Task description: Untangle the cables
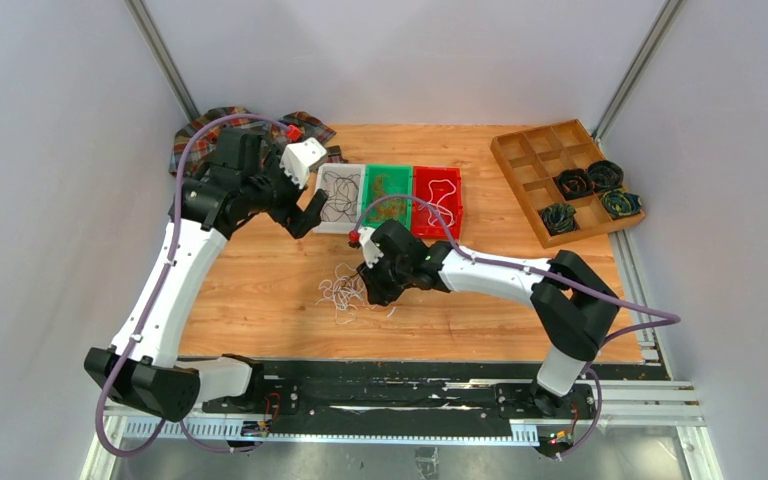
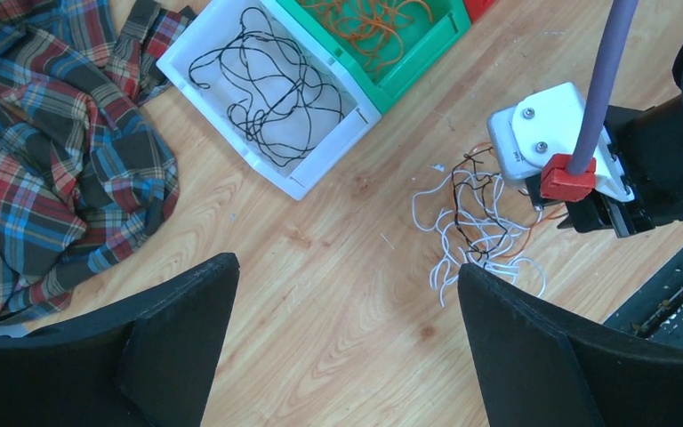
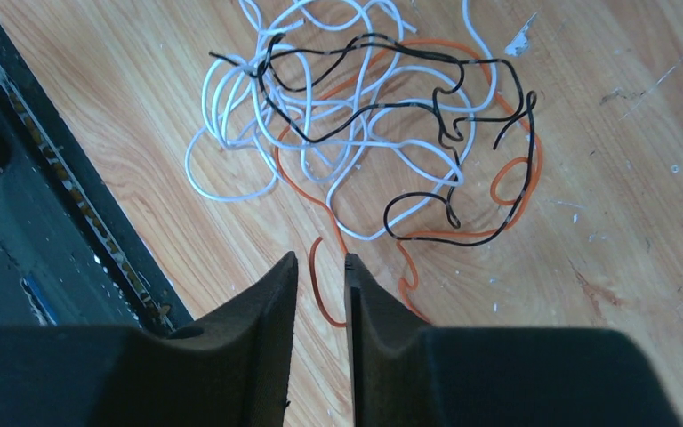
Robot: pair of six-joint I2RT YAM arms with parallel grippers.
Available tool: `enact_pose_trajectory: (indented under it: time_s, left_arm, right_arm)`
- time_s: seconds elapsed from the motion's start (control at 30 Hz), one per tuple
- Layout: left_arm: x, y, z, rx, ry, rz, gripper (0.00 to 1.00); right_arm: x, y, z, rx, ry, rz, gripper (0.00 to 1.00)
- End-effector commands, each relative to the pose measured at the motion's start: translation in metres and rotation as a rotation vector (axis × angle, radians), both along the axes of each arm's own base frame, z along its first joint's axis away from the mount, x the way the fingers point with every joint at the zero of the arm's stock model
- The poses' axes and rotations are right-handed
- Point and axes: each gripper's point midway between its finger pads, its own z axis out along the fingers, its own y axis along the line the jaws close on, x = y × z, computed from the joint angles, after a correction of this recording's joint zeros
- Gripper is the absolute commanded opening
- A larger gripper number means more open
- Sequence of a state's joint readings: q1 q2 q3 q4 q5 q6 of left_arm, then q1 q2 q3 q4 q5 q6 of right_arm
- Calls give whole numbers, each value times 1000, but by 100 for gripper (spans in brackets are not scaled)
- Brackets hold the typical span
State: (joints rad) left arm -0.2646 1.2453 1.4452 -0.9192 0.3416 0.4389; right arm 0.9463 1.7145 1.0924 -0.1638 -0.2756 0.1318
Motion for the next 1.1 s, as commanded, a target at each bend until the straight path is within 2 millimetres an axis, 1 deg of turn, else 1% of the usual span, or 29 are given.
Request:
enact_pose_trajectory:
  time_s: [0.0,0.13,0.17,0.23,0.3,0.5,0.63,0.73,0.83,0.9,0.97,1.07]
  left_arm:
    - [-6,0,10,-9,-35,-22,98]
    - [-9,1,8,-1,-39,-37,98]
    - [-9,0,8,-1,-40,-40,98]
    - [-10,0,6,-2,-36,-45,98]
    - [-11,-2,4,-7,-30,-56,98]
    - [-15,-7,3,-28,-17,-78,98]
    - [-23,-10,0,-38,-9,-109,98]
    - [-30,-13,-2,-54,1,-140,98]
    - [-39,-21,-6,-90,25,-188,98]
    - [-46,-29,-5,-127,38,-231,98]
    - [-53,-34,-6,-155,48,-268,98]
    - [-59,-38,-7,-171,51,-301,98]
  right_arm:
    - [-11,-6,-3,-76,17,21,22]
    - [-14,-6,0,-80,20,20,2]
    - [-14,-6,4,-69,14,16,1]
    - [-14,-4,16,-26,-1,10,1]
    - [-15,0,36,29,-18,7,1]
    - [-18,6,81,155,-43,3,1]
    - [-22,7,112,237,-58,7,1]
    - [-22,6,137,297,-80,3,1]
    - [-23,6,161,371,-84,3,0]
    - [-24,7,177,420,-95,8,1]
    - [-24,6,187,453,-111,9,1]
    - [-21,1,196,472,-125,-9,1]
